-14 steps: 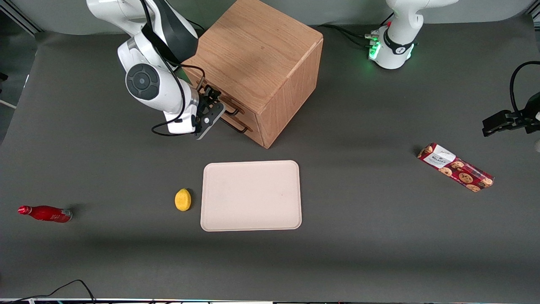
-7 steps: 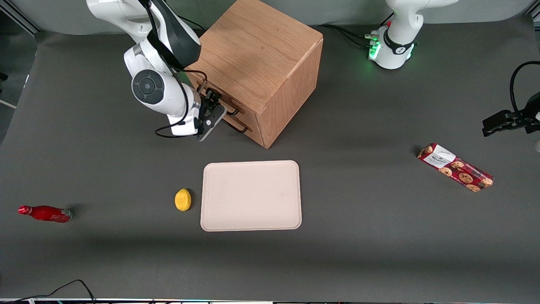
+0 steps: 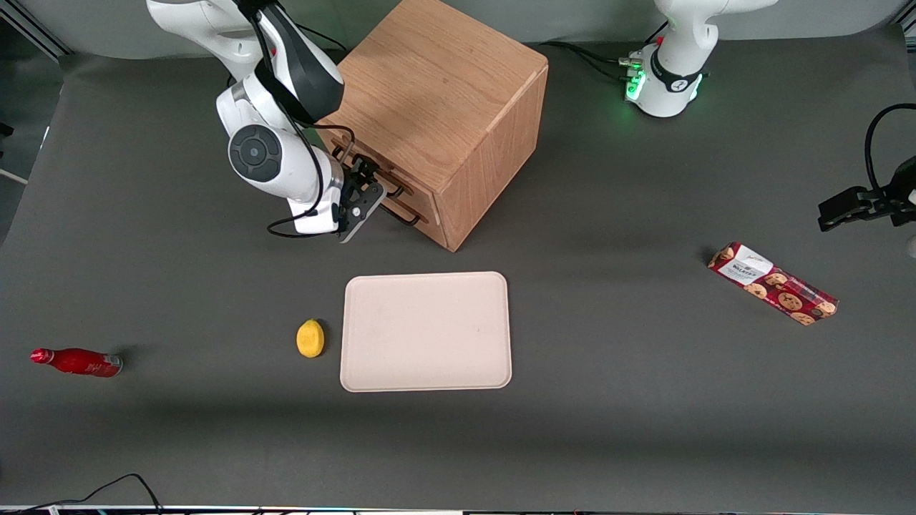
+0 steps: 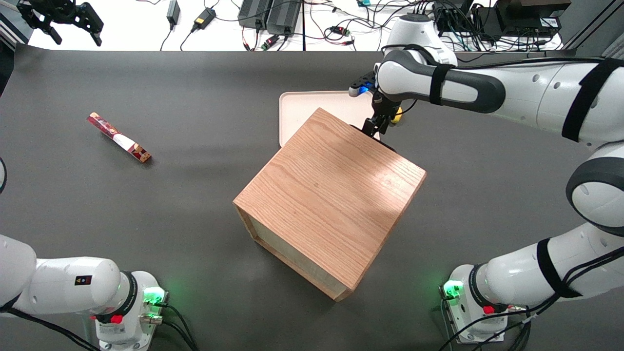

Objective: Open upper drawer

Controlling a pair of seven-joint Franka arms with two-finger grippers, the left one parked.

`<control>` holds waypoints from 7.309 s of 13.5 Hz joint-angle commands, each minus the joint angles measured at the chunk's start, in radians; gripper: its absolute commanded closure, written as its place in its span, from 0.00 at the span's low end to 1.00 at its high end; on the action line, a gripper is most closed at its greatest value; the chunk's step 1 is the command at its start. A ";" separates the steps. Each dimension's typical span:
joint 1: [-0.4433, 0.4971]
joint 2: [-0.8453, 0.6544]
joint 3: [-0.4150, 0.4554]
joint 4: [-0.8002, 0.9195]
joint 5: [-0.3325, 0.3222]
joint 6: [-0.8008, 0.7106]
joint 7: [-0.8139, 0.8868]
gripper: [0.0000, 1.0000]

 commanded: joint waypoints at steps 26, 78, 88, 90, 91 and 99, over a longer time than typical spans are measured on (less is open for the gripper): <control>-0.003 0.100 -0.252 0.077 -0.042 0.109 -0.252 0.00; -0.012 -0.125 -0.408 0.364 -0.221 -0.302 0.168 0.00; -0.008 -0.308 -0.579 0.295 -0.206 -0.403 0.289 0.00; -0.006 -0.288 -0.579 0.293 -0.203 -0.371 0.303 0.00; -0.006 -0.285 -0.579 0.293 -0.203 -0.351 0.314 0.00; -0.019 -0.280 -0.581 0.293 -0.204 -0.349 0.371 0.00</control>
